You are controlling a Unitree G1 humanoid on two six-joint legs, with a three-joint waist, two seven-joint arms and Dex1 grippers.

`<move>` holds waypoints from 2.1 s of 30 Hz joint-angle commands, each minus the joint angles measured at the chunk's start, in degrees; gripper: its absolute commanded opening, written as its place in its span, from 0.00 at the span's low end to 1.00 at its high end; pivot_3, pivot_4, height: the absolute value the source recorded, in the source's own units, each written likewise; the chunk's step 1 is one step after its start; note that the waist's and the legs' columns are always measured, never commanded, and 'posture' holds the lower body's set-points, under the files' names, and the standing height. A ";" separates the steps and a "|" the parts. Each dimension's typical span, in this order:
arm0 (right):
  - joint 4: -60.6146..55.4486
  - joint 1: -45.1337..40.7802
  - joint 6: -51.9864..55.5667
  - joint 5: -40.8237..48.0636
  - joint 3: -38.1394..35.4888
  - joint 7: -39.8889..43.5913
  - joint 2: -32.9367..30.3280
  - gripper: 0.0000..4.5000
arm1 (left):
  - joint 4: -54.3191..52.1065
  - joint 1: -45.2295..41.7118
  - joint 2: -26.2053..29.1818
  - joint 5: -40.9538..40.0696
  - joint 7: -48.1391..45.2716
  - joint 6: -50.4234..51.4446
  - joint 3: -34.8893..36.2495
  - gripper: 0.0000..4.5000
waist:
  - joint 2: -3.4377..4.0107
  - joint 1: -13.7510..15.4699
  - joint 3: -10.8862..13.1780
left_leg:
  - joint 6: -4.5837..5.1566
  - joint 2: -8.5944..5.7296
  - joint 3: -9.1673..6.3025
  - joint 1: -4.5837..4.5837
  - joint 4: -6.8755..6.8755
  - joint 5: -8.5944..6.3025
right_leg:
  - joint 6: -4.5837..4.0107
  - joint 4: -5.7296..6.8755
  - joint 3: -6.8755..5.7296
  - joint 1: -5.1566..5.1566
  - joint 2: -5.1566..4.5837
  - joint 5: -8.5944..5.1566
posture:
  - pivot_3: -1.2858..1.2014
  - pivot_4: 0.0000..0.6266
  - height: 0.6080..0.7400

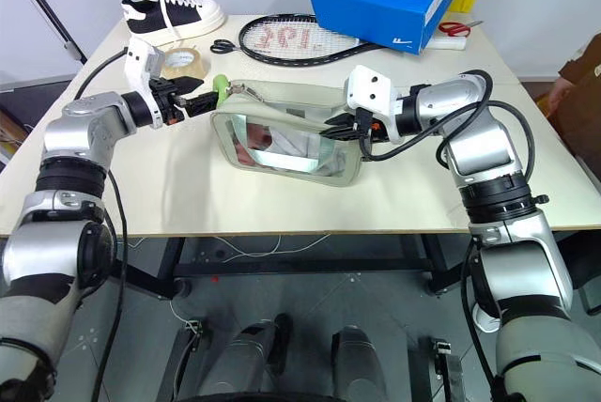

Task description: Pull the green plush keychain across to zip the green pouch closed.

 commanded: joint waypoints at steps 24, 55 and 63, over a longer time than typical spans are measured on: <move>-1.75 -0.42 0.53 0.48 -0.93 -2.20 0.67 0.00 | -10.62 -7.42 0.42 6.40 -8.24 -8.02 -7.65 0.01 | -0.03 -0.02 0.02 | -0.01 0.00 0.00 0.03 0.02 0.00 | 0.01 0.00 -0.06 0.07 0.02 0.00 | 0.52 0.24 1.00; 2.60 -2.39 -2.54 -0.87 -0.39 -3.53 1.59 0.00 | -34.31 8.50 12.08 3.96 -17.38 4.29 -9.68 0.65 | -0.01 -0.14 0.01 | 0.01 0.06 0.00 0.05 0.01 0.00 | -0.01 -0.01 0.01 0.06 0.05 -0.01 | 0.52 0.24 1.00; 3.14 -2.70 -2.77 -1.39 -0.24 -3.34 1.99 0.00 | -30.11 8.43 6.80 5.07 -10.85 0.87 -9.63 0.46 | -0.01 0.09 0.01 | 0.01 0.05 -0.01 0.07 0.01 -0.01 | -0.01 -0.01 0.01 0.08 0.05 -0.01 | 0.52 0.24 1.00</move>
